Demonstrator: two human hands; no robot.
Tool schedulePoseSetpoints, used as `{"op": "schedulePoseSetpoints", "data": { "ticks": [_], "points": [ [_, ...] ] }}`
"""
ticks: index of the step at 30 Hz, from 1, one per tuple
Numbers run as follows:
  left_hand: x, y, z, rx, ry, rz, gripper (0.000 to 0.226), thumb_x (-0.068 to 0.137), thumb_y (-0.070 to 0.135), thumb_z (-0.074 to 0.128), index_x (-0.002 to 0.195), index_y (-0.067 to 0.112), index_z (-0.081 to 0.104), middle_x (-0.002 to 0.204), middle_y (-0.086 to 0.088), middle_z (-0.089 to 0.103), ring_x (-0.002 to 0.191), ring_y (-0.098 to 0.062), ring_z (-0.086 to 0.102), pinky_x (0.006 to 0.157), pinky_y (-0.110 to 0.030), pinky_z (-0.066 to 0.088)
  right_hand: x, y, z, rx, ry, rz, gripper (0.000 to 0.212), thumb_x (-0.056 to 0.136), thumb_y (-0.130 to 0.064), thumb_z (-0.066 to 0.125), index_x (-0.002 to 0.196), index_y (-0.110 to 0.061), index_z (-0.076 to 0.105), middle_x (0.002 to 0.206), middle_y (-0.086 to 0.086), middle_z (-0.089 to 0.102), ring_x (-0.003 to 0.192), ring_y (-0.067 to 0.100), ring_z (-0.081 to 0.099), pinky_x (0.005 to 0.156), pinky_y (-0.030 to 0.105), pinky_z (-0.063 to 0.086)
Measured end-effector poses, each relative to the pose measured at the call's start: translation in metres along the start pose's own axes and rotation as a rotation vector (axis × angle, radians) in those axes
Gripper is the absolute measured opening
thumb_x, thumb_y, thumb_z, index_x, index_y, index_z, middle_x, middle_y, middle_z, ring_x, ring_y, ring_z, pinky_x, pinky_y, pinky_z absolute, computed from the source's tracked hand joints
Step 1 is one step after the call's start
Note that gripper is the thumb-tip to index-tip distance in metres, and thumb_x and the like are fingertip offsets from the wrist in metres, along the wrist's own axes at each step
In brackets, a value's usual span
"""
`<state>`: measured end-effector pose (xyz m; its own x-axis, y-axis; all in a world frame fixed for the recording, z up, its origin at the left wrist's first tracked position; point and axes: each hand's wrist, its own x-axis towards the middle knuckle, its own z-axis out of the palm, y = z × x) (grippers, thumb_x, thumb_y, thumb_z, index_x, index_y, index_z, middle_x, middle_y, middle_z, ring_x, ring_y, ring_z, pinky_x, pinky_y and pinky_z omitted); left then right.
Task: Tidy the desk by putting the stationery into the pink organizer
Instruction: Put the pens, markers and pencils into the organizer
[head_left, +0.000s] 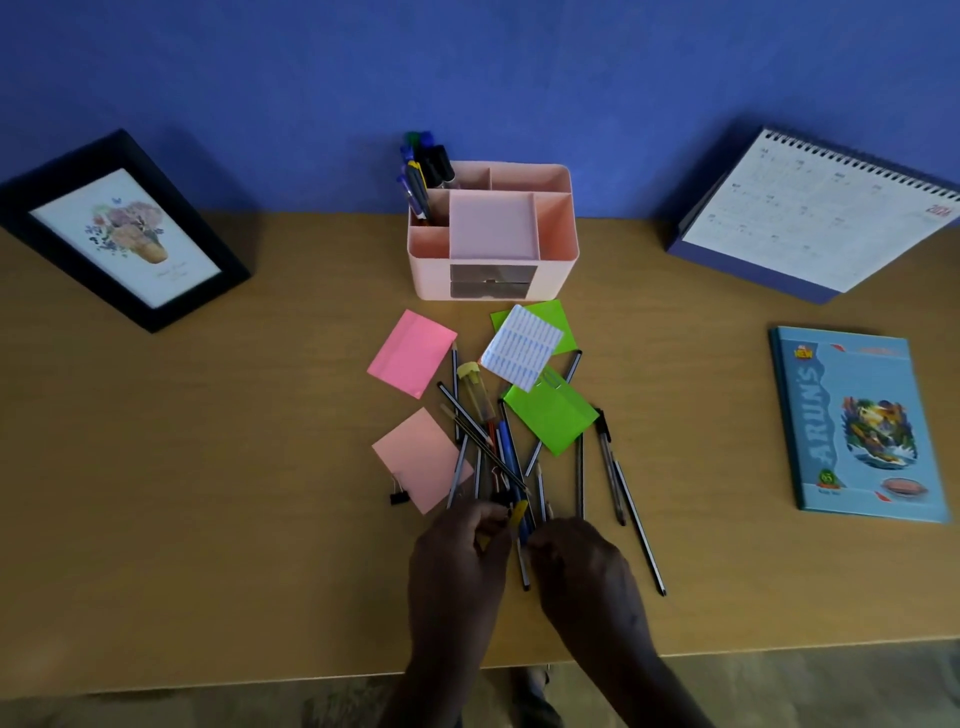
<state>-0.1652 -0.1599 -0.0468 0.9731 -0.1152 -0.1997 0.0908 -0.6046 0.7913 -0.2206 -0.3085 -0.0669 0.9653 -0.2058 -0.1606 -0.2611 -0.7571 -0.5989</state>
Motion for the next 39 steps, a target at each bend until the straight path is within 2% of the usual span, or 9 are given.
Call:
{"op": "schedulePoseSetpoints", "data": {
  "ticks": [8, 12, 21, 25, 27, 30, 36, 38, 39],
  "points": [
    [-0.011, -0.011, 0.007, 0.101, -0.018, -0.002, 0.028, 0.089, 0.034, 0.085, 0.116, 0.032, 0.076, 0.106, 0.022, 0.075, 0.094, 0.004, 0.071, 0.078, -0.024, 0.063, -0.003, -0.004, 0.002, -0.071, 0.022, -0.004, 0.015, 0.096, -0.016, 0.071, 0.107, -0.026, 0.067, 0.096, -0.013, 0.064, 0.063, 0.001, 0.060, 0.047, 0.013, 0.048],
    [-0.013, -0.012, 0.007, 0.105, -0.011, -0.013, 0.029, 0.091, 0.037, 0.082, 0.119, 0.034, 0.076, 0.108, 0.023, 0.075, 0.095, 0.004, 0.071, 0.079, -0.027, 0.064, -0.001, -0.006, 0.006, -0.073, 0.043, 0.015, 0.011, 0.102, -0.028, 0.065, 0.113, -0.027, 0.066, 0.096, -0.013, 0.063, 0.067, 0.004, 0.062, 0.050, 0.022, 0.055],
    [-0.009, -0.016, 0.004, 0.067, 0.000, -0.020, 0.025, 0.091, 0.033, 0.083, 0.116, 0.033, 0.078, 0.104, 0.022, 0.076, 0.090, 0.002, 0.072, 0.076, -0.032, 0.064, 0.007, -0.004, 0.005, -0.189, 0.148, -0.008, 0.012, 0.105, -0.030, 0.063, 0.107, -0.018, 0.067, 0.090, -0.004, 0.067, 0.065, 0.005, 0.063, 0.047, 0.021, 0.053],
    [-0.008, -0.015, 0.001, 0.040, -0.004, -0.014, 0.025, 0.091, 0.033, 0.083, 0.115, 0.033, 0.079, 0.104, 0.022, 0.077, 0.088, 0.003, 0.073, 0.074, -0.028, 0.063, 0.009, -0.010, 0.004, -0.230, 0.136, -0.011, 0.013, 0.103, -0.032, 0.061, 0.104, -0.020, 0.065, 0.085, -0.004, 0.066, 0.061, 0.004, 0.062, 0.044, 0.018, 0.050],
    [-0.007, -0.014, 0.000, 0.026, -0.007, -0.019, 0.024, 0.091, 0.032, 0.083, 0.115, 0.033, 0.080, 0.103, 0.023, 0.077, 0.085, 0.004, 0.072, 0.072, -0.024, 0.062, 0.011, -0.015, 0.000, -0.207, 0.122, 0.063, 0.017, 0.107, -0.037, 0.059, 0.097, -0.024, 0.064, 0.080, -0.011, 0.060, 0.055, 0.000, 0.056, 0.043, 0.013, 0.041],
    [-0.006, -0.011, -0.003, -0.018, -0.008, -0.036, 0.022, 0.092, 0.029, 0.082, 0.113, 0.031, 0.080, 0.099, 0.023, 0.076, 0.082, 0.004, 0.072, 0.069, -0.017, 0.059, 0.009, -0.020, -0.016, -0.185, 0.115, 0.131, 0.015, 0.103, -0.032, 0.067, 0.090, -0.027, 0.060, 0.074, -0.016, 0.052, 0.051, -0.005, 0.049, 0.043, 0.011, 0.033],
    [-0.003, 0.000, -0.011, -0.205, 0.061, -0.120, 0.014, 0.095, 0.029, 0.077, 0.106, 0.036, 0.079, 0.089, 0.020, 0.076, 0.086, -0.003, 0.073, 0.067, -0.019, 0.057, -0.001, -0.018, -0.068, -0.041, 0.108, 0.232, 0.017, 0.095, -0.026, 0.075, 0.080, -0.030, 0.069, 0.063, -0.015, 0.065, 0.061, 0.002, 0.066, 0.047, 0.016, 0.046],
    [0.003, 0.008, -0.014, -0.329, 0.043, -0.176, 0.015, 0.098, 0.028, 0.074, 0.104, 0.042, 0.076, 0.090, 0.016, 0.078, 0.088, -0.005, 0.074, 0.070, -0.020, 0.060, -0.002, -0.018, -0.077, 0.188, 0.087, 0.321, 0.016, 0.095, -0.024, 0.076, 0.080, -0.028, 0.074, 0.065, -0.010, 0.071, 0.061, 0.007, 0.068, 0.053, 0.019, 0.051],
    [0.008, 0.013, -0.013, -0.433, 0.023, -0.229, 0.013, 0.101, 0.026, 0.072, 0.105, 0.037, 0.077, 0.091, 0.011, 0.079, 0.087, -0.008, 0.076, 0.071, -0.023, 0.062, -0.002, -0.018, -0.079, 0.358, 0.056, 0.394, 0.015, 0.096, -0.021, 0.076, 0.081, -0.024, 0.077, 0.069, -0.006, 0.074, 0.061, 0.011, 0.069, 0.057, 0.025, 0.055]
  ]
}}
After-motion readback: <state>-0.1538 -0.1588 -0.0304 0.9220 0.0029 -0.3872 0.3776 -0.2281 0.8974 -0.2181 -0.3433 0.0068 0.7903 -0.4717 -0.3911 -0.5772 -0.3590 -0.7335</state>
